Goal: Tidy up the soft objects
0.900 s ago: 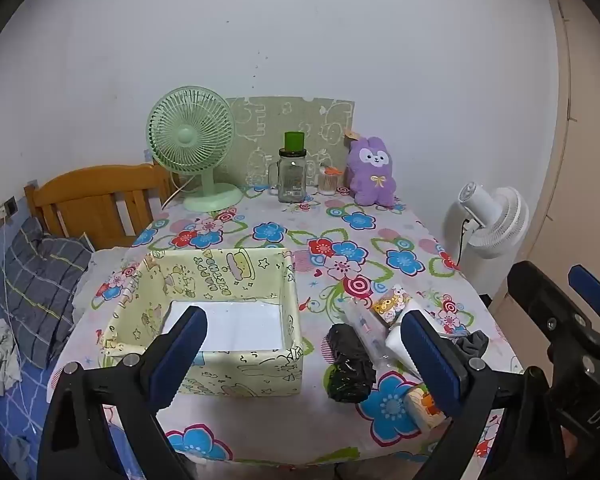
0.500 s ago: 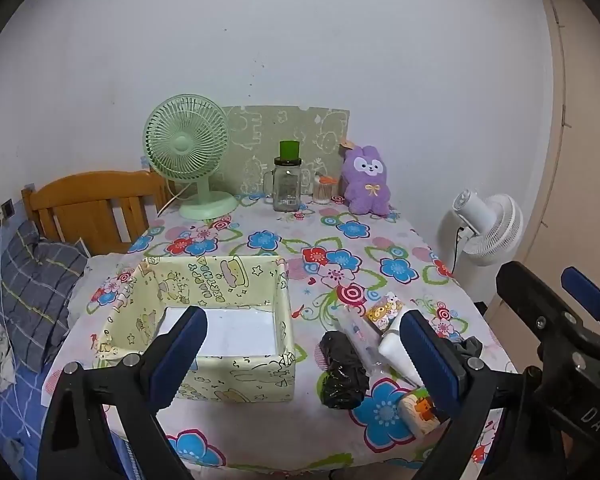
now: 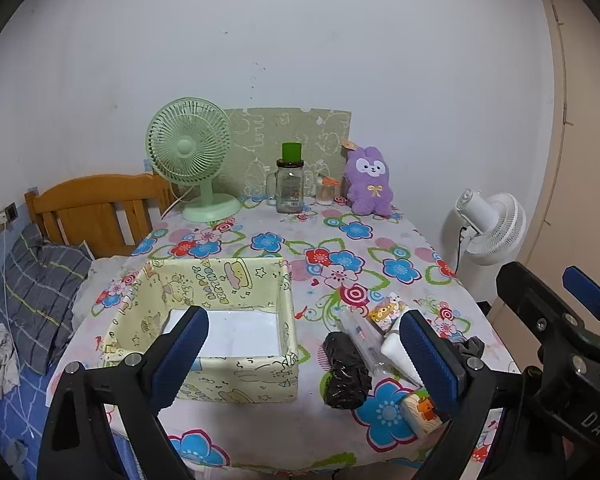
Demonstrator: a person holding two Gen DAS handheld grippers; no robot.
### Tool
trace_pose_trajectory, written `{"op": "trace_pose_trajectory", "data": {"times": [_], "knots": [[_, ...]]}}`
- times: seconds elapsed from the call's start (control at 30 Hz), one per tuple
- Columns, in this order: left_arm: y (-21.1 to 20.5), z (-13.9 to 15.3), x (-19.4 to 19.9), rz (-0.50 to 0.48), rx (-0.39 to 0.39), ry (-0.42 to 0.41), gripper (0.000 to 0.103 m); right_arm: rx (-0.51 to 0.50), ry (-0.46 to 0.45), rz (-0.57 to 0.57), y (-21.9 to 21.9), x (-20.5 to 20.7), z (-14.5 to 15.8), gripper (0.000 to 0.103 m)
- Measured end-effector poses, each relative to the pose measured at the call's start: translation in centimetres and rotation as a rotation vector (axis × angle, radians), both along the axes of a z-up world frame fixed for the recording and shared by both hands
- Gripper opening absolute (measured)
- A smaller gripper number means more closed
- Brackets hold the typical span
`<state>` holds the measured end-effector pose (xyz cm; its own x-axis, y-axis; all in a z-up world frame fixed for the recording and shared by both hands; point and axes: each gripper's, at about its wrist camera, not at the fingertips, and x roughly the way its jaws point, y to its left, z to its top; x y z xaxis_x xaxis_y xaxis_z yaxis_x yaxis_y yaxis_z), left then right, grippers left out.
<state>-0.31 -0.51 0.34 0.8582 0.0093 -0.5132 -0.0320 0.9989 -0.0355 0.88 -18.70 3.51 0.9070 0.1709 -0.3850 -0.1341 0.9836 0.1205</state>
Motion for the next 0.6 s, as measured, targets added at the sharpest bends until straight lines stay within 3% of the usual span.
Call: {"op": "trace_pose_trajectory", "data": {"times": [0.13, 0.6], "knots": [[0.21, -0.27, 0.01, 0.002, -0.016, 0.007, 0.097, 0.000, 0.003, 0.001, 0.10, -0.03, -0.02, 0.103], [-0.29, -0.18, -0.39, 0.022, 0.040, -0.035, 0.097, -0.002, 0.027, 0.003, 0.14, 0.16, -0.22, 0.103]]}}
